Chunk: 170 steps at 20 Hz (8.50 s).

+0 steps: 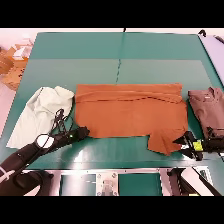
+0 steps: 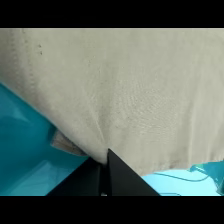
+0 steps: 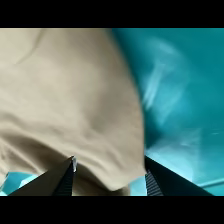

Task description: Fold the shirts.

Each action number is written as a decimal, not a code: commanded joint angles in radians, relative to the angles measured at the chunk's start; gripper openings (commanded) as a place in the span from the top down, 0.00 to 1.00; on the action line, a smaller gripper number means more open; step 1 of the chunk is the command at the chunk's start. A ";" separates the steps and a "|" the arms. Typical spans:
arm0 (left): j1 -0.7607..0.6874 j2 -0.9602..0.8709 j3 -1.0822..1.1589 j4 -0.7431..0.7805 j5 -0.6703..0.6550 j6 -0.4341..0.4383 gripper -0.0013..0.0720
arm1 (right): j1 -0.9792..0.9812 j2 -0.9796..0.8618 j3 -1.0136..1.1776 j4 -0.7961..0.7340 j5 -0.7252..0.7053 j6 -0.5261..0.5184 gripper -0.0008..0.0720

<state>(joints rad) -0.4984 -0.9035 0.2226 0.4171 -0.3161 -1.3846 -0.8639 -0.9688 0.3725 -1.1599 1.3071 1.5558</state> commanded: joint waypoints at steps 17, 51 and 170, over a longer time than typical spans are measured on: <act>0.000 0.001 0.344 0.911 -0.649 -0.480 0.96 | 0.001 0.058 0.153 -0.080 0.102 0.061 0.97; 0.509 -0.817 1.614 0.863 -0.991 -0.239 0.02 | 0.226 -0.577 0.929 0.225 -0.038 -0.308 0.16; 0.572 -0.895 1.788 0.790 -1.199 0.000 0.96 | 0.056 -0.405 1.277 0.544 -0.026 -0.149 0.97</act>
<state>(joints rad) 0.0738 -1.7996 2.0109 1.2076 -1.5093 -1.3827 -0.6025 -1.3880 1.6314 -0.5755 1.2469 1.3796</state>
